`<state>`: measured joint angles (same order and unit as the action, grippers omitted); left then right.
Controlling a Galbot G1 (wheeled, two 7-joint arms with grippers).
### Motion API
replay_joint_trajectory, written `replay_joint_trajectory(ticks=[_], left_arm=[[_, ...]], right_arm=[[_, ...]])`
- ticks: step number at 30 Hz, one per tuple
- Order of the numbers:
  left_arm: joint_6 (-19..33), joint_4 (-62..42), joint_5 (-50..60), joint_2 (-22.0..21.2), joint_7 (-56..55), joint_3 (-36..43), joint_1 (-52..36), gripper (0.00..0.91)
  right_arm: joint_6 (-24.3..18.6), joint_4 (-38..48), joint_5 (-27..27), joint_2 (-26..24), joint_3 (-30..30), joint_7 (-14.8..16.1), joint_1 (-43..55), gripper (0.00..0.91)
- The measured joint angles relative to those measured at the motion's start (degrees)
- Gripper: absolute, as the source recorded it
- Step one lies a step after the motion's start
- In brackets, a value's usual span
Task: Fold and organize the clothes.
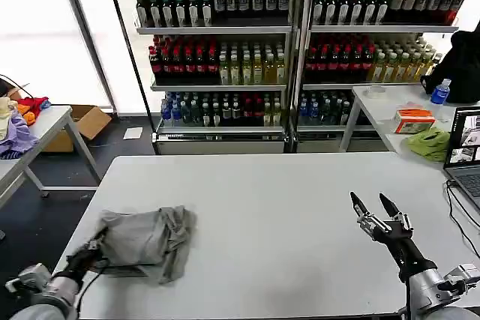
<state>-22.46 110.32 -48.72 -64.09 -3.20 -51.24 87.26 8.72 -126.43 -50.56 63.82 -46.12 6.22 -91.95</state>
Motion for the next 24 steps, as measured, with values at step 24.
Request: replay_joint_trajectory(ticks=[24], left_arm=[[-5.44, 14.30, -7.35, 10.52, -10.33, -0.07, -2.80, 0.010]], right_arm=[[-0.84, 0.58, 1.62, 0.56, 0.01, 0.54, 0.17, 0.907]])
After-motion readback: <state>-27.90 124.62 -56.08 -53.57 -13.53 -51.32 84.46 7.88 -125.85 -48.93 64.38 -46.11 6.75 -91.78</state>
